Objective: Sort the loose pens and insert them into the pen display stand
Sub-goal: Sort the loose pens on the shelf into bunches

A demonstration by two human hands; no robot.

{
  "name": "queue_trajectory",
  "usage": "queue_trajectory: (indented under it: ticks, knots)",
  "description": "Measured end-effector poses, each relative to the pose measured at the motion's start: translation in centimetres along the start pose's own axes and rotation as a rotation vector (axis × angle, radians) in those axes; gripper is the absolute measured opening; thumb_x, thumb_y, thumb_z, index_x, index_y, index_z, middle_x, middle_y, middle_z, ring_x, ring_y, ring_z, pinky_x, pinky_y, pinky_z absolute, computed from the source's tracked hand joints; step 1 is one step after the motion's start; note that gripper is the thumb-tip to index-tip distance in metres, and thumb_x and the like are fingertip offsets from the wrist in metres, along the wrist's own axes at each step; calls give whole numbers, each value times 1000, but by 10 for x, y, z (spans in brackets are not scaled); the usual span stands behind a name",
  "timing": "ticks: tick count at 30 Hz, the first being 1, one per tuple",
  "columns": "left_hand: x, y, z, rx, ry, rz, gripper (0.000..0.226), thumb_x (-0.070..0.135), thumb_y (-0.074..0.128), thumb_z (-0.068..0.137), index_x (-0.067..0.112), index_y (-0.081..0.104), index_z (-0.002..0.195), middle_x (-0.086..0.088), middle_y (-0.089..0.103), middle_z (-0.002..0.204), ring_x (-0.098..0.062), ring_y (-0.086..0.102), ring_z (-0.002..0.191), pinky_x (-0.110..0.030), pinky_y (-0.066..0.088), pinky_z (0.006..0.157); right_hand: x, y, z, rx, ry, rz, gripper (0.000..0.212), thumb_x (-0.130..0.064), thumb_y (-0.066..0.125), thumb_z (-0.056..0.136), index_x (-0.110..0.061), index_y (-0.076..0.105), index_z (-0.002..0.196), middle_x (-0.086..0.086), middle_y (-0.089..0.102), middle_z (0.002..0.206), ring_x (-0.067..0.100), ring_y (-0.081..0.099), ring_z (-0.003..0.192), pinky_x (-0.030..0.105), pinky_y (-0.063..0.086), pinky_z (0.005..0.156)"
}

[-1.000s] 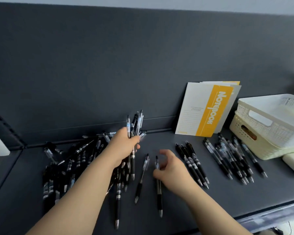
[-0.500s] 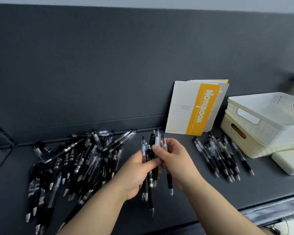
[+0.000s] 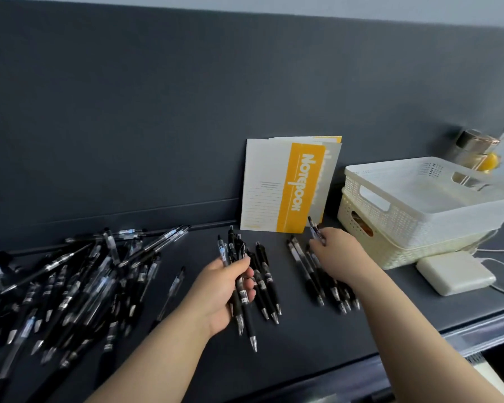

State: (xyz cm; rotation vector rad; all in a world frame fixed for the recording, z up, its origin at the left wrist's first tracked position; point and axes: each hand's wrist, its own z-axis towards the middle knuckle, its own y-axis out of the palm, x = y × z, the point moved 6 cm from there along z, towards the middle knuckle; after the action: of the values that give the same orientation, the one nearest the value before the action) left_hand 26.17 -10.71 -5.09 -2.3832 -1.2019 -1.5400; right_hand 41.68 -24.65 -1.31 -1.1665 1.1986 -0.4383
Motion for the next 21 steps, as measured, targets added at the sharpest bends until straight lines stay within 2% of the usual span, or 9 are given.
queue_trajectory:
  ticks: [3,5,9,11,13,16,18,20,21]
  knots:
    - [-5,12,6,3,-9,-25,14,10,60,91,9,55,78,-4,54,62,-12,47,47,-22,44,42,21,7,13,-108,44,-167,25,-24,44,96,-10,44,76,0,41,68,19,45,69,22,25,47]
    - [-7,19,8,7,-15,-44,14,10,60,91,9,55,78,-4,54,62,-11,47,46,-22,43,42,28,10,18,-133,50,-192,22,-25,45,96,-7,48,85,1,44,71,21,47,75,23,28,48]
    - [-9,29,10,21,-31,-80,12,17,61,91,9,55,84,-4,54,64,-13,47,49,-24,45,44,35,3,24,-57,37,-154,21,-13,46,92,-3,53,110,13,57,105,28,54,101,26,34,68]
    - [-11,33,11,20,-55,-128,15,24,59,92,10,56,88,-6,55,65,-14,47,50,-24,45,43,34,-1,24,-40,2,-182,19,-3,42,90,-3,49,108,15,56,113,27,50,100,24,31,68]
    - [-14,38,11,5,-90,-180,21,30,55,94,10,60,90,-7,56,67,-15,48,51,-25,45,44,33,-1,23,-50,-36,-246,10,0,40,89,-5,46,95,15,55,111,26,48,94,25,30,67]
    - [-17,44,11,-20,-124,-249,29,35,49,96,9,63,91,-7,57,68,-15,50,49,-24,45,45,37,1,19,-4,-36,-195,19,-3,43,88,-3,53,104,16,54,107,31,51,106,30,38,74]
    - [-19,46,13,-16,-133,-274,31,35,47,97,9,63,93,-8,58,69,-16,51,50,-24,45,46,30,-5,10,103,-97,-136,21,-10,49,89,-4,59,107,13,55,106,30,54,104,32,41,79]
    - [-22,49,14,9,-134,-288,31,34,47,97,8,63,94,-8,59,69,-17,53,52,-25,48,48,14,-9,-6,144,-186,23,24,-22,55,89,-11,64,108,5,60,103,20,59,96,27,44,80]
    - [-22,50,13,19,-129,-292,30,33,47,97,7,63,93,-9,61,69,-18,56,55,-27,49,51,3,-8,-15,106,-235,117,22,-28,58,88,-15,67,104,0,63,94,12,60,86,21,44,74]
